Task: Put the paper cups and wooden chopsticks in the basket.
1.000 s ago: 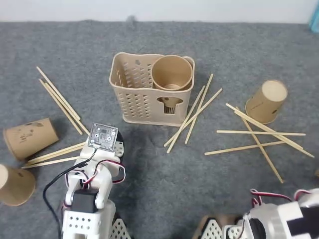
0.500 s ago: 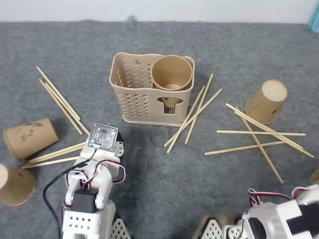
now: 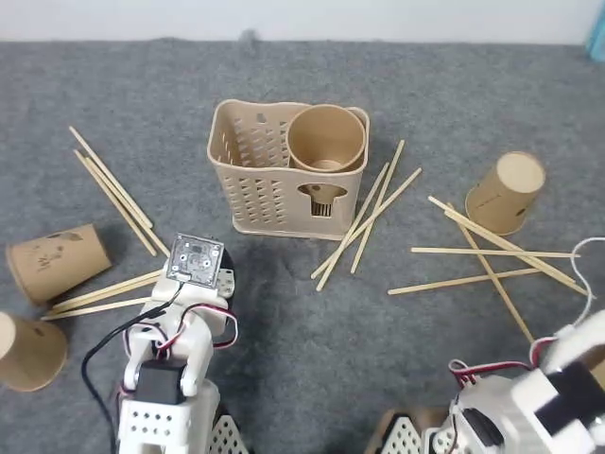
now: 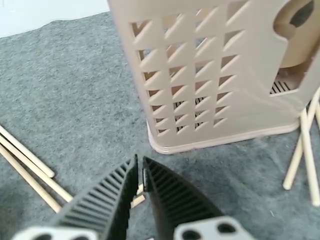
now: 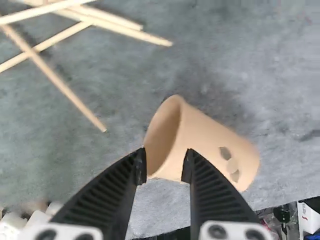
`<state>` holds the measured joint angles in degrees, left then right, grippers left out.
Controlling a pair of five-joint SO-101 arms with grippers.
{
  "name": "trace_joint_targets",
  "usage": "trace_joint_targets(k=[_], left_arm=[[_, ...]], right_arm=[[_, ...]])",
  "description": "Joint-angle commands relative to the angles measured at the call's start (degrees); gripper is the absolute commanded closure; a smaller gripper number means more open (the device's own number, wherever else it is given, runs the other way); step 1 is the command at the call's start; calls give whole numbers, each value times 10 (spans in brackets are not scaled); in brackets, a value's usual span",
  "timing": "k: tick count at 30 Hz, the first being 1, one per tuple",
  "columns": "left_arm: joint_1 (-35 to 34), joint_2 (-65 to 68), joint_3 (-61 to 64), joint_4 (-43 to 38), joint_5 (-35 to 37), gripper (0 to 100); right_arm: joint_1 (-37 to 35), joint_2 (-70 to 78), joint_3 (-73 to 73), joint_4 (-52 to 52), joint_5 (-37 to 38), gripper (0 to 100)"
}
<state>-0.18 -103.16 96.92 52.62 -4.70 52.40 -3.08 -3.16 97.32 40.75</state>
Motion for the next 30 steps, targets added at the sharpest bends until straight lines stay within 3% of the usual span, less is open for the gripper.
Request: trace_joint_targets(k=[1,10,23,30], left_arm=[[-4,-3,-3,-1,-6,986],[-4,-3,-3,-1,-6,986],[-4,-3,-3,-1,-6,986],[-4,-3,-3,-1,-6,985]], right_arm=[[-14,-34,0,12,-2,872],[22,7,1,11,57,874],[52,116,-2,-58,68,875],[58,118,-4,-58,111,877]])
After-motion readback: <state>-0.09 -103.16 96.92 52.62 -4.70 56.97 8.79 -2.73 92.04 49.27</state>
